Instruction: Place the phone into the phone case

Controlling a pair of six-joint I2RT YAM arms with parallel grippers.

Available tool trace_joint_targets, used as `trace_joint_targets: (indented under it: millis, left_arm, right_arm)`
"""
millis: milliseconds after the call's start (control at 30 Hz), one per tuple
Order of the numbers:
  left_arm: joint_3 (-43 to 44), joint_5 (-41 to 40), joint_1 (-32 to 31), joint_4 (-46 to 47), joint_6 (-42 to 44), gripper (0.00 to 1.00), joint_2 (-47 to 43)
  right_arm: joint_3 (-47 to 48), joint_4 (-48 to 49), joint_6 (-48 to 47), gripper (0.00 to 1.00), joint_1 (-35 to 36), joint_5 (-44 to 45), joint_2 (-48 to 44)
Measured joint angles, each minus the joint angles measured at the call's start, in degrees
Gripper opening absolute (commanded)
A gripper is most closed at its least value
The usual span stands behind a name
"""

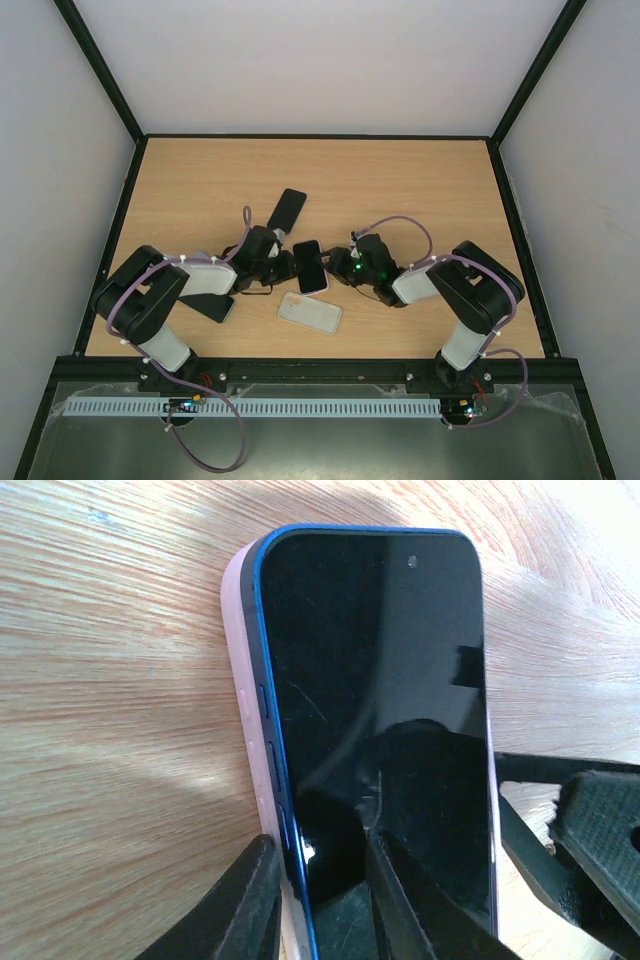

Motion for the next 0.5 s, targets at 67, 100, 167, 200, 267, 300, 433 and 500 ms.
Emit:
trace_joint_targets:
  millis: [67,100,167,200,267,300,433,500]
  left_arm:
    - [-0.24,-0.15,0.0,-0.04,0.17,0.25,-0.37]
    - [-0.39,-0.28,0.0,-0.22,0.26,0.25,-0.66]
    - [-0.7,-0.63,0.0,-0.48,0.35,0.23,-1.09]
    - [-0.81,-0.74,0.0,-0.5,0.37,0.23,-1.22]
    - [-1.11,-0.85,0.0,-0.5,0.42,0.23,-1.53]
    - [-1.33,-0.87,0.0,-0.48,0.44,0.24,-1.75]
    - [-2.34,-0.92,0.0,-0.35,0.52,0.27,-2.78]
    - [-2.69,-0.85,0.0,-0.24,0.5,0.29,-3.15]
  right_arm:
    - [-0.17,0.46,0.35,0.47,0.42,-0.17,-0.57]
    - [-0.31,0.83,0.55,0.47,0.63,-0.22,-0.7]
    - [-0.44,1.2,0.81,0.47,0.98,-0.24,-0.74]
    - [-0.55,1.33,0.87,0.47,1.11,-0.26,-0.74]
    - [-1.01,2.23,1.14,0.46,1.2,-0.48,-0.7]
    - [-1.33,3.1,1.36,0.47,1.22,-0.74,-0.61]
    - [-3.15,8.31,2.97,0.47,1.31,-2.38,0.35]
    - [-3.65,10.08,3.54,0.46,1.42,-2.99,0.57]
